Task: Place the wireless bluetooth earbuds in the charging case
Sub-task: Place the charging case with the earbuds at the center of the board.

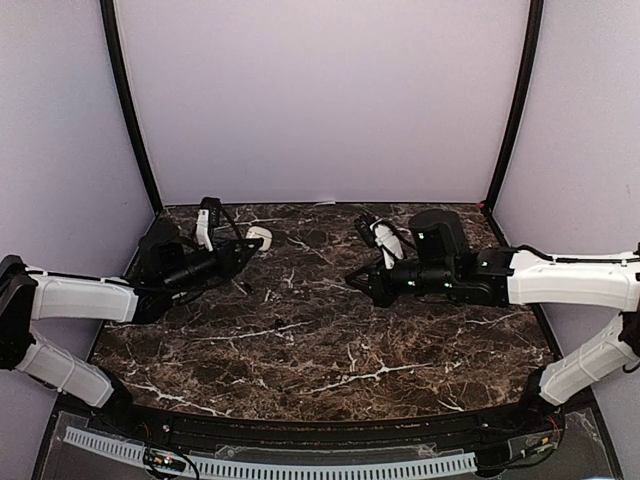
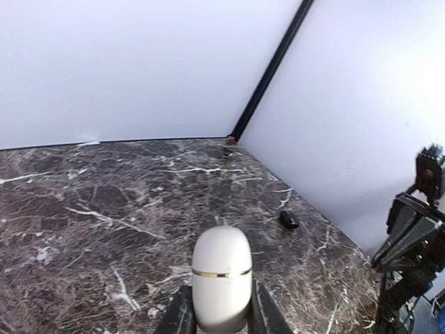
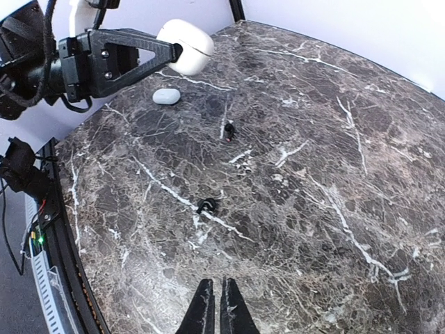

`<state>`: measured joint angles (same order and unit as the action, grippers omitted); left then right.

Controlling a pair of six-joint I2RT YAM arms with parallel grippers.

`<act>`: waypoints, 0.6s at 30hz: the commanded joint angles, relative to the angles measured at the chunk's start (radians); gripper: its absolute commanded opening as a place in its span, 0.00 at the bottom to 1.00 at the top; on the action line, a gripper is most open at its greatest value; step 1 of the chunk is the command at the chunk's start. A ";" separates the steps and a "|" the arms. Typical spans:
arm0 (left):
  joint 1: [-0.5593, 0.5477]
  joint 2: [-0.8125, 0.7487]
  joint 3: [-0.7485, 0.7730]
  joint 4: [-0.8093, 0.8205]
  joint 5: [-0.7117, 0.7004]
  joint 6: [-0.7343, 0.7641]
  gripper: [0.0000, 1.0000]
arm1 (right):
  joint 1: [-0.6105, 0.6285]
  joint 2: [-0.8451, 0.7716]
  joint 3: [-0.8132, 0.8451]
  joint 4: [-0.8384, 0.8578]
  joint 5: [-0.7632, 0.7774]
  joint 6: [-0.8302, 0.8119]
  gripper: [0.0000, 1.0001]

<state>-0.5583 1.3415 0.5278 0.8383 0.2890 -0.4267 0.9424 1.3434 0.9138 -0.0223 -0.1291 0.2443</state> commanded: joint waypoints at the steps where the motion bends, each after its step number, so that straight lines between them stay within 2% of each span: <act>1: 0.005 -0.029 0.060 -0.353 -0.111 -0.004 0.04 | -0.020 -0.019 -0.027 0.037 0.088 0.025 0.04; 7: 0.006 0.088 0.201 -0.505 -0.062 -0.045 0.04 | -0.029 -0.024 -0.035 -0.011 0.207 0.048 0.03; 18: 0.079 0.424 0.450 -0.562 0.191 -0.172 0.07 | -0.051 -0.089 -0.102 -0.052 0.328 0.108 0.04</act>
<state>-0.5137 1.6871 0.8837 0.3199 0.3576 -0.5404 0.9054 1.2888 0.8349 -0.0658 0.1272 0.3157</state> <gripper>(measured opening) 0.229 0.037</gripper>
